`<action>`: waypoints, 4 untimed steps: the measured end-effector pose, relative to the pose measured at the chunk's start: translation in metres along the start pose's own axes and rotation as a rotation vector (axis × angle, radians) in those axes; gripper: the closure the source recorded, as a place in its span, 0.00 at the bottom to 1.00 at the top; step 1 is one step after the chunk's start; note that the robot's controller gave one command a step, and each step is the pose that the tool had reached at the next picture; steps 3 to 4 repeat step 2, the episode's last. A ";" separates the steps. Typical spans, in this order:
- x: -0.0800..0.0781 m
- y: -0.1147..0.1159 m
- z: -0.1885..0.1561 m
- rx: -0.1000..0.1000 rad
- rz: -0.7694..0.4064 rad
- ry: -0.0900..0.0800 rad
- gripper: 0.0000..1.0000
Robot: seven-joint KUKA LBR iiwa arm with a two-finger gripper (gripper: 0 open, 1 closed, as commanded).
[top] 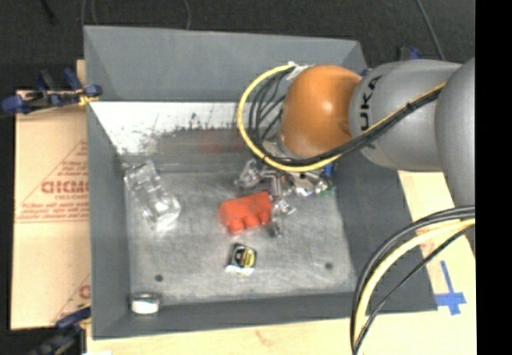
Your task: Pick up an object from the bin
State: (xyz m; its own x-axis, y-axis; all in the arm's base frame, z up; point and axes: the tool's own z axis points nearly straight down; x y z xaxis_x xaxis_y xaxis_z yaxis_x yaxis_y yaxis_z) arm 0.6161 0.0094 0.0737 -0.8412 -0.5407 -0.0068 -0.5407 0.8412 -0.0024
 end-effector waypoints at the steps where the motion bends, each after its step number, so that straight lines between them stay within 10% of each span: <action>1: -0.003 0.000 -0.003 0.002 0.002 -0.006 1.00; 2: -0.008 0.008 -0.138 0.004 -0.191 -0.004 1.00; 4: -0.008 0.008 -0.138 0.004 -0.191 -0.004 1.00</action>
Offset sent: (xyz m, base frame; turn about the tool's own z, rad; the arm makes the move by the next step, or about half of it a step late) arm 0.0000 0.0000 0.0000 0.0000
